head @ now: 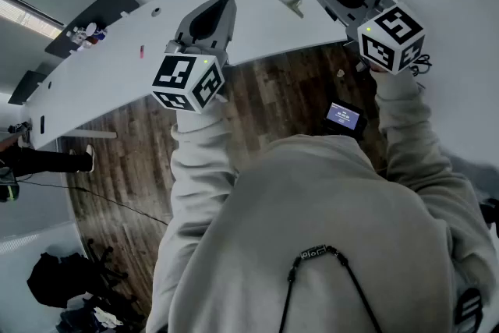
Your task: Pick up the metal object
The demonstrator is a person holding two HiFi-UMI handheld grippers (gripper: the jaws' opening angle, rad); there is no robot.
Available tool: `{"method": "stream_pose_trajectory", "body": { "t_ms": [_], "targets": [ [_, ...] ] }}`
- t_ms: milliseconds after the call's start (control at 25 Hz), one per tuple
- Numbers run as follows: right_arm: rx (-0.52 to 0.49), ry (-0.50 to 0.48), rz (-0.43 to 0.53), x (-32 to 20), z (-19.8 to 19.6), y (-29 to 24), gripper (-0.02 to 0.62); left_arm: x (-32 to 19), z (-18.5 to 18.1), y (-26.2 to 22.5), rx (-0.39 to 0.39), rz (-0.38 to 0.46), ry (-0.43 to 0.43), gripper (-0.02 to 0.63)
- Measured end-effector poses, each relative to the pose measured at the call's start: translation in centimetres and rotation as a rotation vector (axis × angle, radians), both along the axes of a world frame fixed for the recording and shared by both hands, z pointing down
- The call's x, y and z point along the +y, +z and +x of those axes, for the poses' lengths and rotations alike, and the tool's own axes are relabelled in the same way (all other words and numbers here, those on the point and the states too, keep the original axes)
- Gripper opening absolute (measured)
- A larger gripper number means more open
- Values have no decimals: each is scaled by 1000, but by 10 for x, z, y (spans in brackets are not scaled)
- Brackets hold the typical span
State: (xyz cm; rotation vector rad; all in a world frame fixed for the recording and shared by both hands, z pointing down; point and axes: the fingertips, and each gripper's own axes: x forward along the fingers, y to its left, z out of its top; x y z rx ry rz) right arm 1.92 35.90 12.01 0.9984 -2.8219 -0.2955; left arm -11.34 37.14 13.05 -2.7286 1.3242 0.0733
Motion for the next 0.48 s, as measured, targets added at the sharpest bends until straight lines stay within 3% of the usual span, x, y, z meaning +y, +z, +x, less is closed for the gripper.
{"method": "stream_pose_trajectory", "body": {
  "t_ms": [200, 320, 360, 480],
  "targets": [
    [-5, -4, -15, -9, 12, 1, 20, -12, 17, -9, 14, -4, 20, 3],
    [74, 89, 47, -22, 22, -1, 20, -14, 30, -10, -107, 49, 33, 10],
    [89, 114, 66, -26, 27, 0, 20, -16, 36, -9, -140, 63, 39, 41],
    [27, 121, 52, -35, 37, -1, 21, -25, 46, -13, -99, 53, 54, 26]
  ]
}}
